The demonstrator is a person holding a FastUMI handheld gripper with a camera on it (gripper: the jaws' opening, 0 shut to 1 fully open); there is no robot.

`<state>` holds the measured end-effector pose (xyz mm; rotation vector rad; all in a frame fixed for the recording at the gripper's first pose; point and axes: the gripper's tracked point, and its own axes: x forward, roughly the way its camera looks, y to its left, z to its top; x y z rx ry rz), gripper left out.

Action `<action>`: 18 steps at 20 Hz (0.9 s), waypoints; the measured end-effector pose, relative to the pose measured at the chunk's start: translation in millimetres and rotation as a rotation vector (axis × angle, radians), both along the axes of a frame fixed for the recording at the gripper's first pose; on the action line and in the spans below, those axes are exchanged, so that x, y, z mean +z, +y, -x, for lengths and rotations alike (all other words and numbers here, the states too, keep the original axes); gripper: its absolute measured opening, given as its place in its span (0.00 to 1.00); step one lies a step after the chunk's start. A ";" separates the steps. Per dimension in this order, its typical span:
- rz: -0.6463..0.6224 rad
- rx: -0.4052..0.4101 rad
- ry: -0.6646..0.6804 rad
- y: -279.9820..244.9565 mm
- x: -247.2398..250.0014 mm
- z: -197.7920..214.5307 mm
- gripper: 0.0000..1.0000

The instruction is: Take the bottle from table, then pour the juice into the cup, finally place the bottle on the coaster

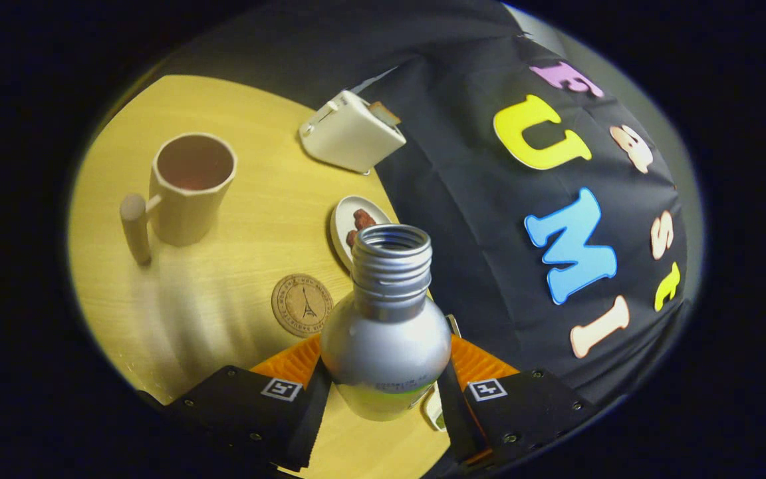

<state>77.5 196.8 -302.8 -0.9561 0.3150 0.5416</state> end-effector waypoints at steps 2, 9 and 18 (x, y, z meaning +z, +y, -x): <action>-0.120 -0.016 0.034 10.2 -2.1 -2.5 0.76; -0.594 -0.067 0.177 40.5 6.4 -11.9 0.76; -0.873 -0.146 0.339 47.5 -2.5 -37.4 0.76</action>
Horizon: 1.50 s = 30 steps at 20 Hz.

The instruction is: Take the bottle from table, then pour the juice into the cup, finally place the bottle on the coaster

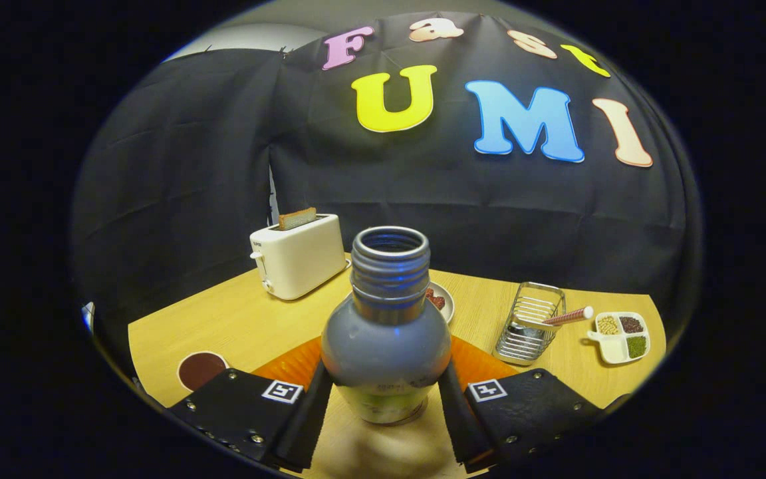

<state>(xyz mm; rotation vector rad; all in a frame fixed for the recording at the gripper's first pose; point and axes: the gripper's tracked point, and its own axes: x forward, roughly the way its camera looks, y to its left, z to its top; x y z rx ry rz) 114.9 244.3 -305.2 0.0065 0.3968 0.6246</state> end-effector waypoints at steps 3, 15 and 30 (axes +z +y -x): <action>0.006 -0.001 0.012 7.4 -10.8 -7.7 0.76; 0.055 -0.017 0.049 11.9 -41.9 -23.4 0.76; -0.066 -0.147 -0.175 -13.9 94.3 -15.0 0.98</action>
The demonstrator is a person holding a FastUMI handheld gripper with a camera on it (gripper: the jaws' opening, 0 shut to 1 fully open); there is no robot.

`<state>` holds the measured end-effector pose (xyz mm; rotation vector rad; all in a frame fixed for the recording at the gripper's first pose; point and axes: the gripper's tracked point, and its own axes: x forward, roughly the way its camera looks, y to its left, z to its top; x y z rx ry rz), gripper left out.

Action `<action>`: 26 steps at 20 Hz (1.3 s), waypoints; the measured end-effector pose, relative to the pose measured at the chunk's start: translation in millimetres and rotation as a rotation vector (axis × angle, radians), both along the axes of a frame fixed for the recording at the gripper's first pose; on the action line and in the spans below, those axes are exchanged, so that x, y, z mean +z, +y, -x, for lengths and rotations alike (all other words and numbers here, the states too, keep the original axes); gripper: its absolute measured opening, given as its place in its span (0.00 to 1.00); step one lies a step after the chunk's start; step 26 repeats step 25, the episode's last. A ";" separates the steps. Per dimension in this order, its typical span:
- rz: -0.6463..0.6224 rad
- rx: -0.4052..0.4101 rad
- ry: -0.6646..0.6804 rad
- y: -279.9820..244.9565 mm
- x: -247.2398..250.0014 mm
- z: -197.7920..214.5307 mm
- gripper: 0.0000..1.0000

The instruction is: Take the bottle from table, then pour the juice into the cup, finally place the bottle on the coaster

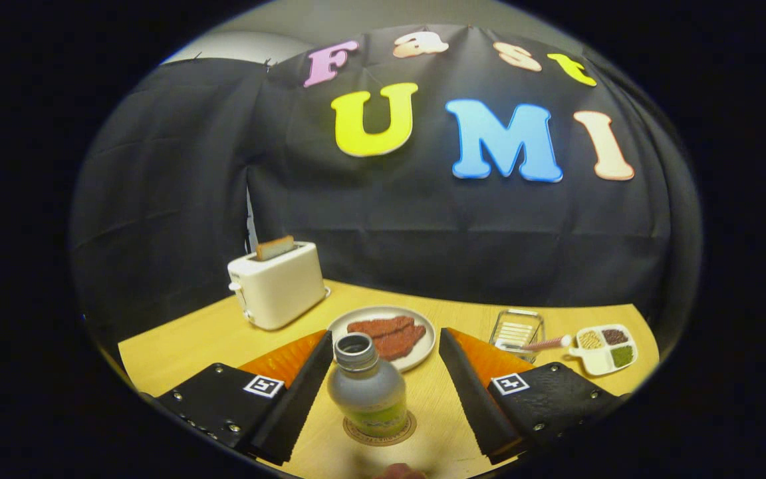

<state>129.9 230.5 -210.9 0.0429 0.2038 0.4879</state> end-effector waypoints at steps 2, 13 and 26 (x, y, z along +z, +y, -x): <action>-0.017 -0.055 -0.090 -20.5 61.8 11.0 0.98; 0.033 -0.461 -0.262 -166.1 243.1 56.1 0.97; -0.046 -0.426 -0.261 -201.9 237.7 77.8 0.97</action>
